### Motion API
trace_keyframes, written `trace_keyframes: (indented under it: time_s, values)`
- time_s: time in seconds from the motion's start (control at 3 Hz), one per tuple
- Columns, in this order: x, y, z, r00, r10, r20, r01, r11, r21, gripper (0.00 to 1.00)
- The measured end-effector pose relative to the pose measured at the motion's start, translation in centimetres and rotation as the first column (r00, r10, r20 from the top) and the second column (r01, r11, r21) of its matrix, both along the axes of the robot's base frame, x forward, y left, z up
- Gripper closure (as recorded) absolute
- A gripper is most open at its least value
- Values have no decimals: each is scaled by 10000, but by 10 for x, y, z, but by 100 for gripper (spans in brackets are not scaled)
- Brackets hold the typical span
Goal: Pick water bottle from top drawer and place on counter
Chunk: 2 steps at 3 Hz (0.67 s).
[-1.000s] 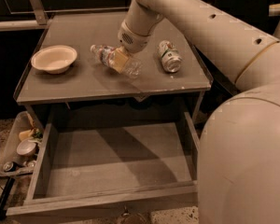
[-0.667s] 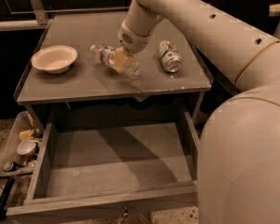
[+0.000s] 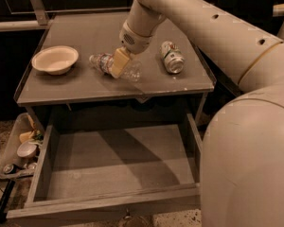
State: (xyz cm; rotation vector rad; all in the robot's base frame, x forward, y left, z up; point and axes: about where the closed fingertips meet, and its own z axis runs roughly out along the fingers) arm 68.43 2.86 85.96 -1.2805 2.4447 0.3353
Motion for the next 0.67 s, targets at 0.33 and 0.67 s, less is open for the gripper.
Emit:
trace_keyframes:
  time_s: [0.33,0.67]
  values:
    - [0,0,0,10000,0,0,0,10000,0,0]
    - [0,0,0,10000,0,0,0,10000,0,0]
